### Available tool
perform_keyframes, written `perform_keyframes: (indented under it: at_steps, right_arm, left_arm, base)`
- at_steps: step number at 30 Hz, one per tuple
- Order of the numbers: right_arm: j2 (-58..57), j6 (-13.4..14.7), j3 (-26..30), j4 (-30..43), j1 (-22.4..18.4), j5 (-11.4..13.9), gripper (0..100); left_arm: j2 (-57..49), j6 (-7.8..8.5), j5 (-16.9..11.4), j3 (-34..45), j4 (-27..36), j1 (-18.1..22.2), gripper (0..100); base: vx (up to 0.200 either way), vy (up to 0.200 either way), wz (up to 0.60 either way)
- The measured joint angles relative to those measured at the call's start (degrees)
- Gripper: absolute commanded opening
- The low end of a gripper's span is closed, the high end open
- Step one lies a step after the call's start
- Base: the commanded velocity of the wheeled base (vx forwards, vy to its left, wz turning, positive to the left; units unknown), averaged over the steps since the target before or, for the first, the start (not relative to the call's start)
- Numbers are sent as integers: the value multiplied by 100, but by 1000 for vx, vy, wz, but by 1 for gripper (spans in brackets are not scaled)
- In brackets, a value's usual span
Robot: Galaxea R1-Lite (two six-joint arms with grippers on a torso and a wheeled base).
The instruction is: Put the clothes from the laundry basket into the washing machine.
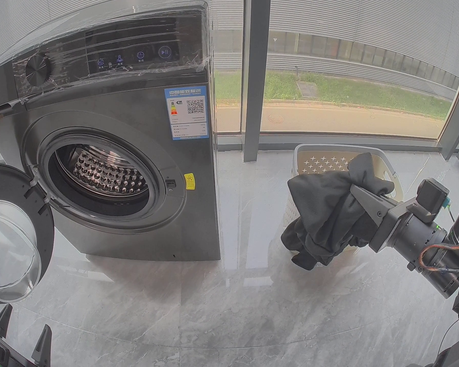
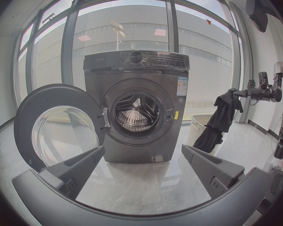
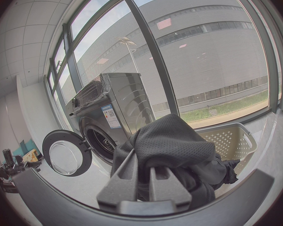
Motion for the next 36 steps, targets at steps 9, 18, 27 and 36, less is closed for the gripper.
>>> perform_keyframes:
  at_steps: [9,18,27,36]
  right_arm:
    - [2,0,-9,0,-2,0,0]
    - [2,-2,-9,2,2,2,0]
    - [2,0,46,0,85,46,0]
    - [7,2,44,7,50,21,0]
  left_arm:
    - [0,0,2,0,0,0,100]
    - [0,0,2,0,0,0,100]
    - [0,-6,0,0,0,2,100]
    - [0,-4,5,0,0,-4,100]
  base:
    - [0,200,0]
    - [0,200,0]
    - [0,89,0]
    - [-111,0,0]
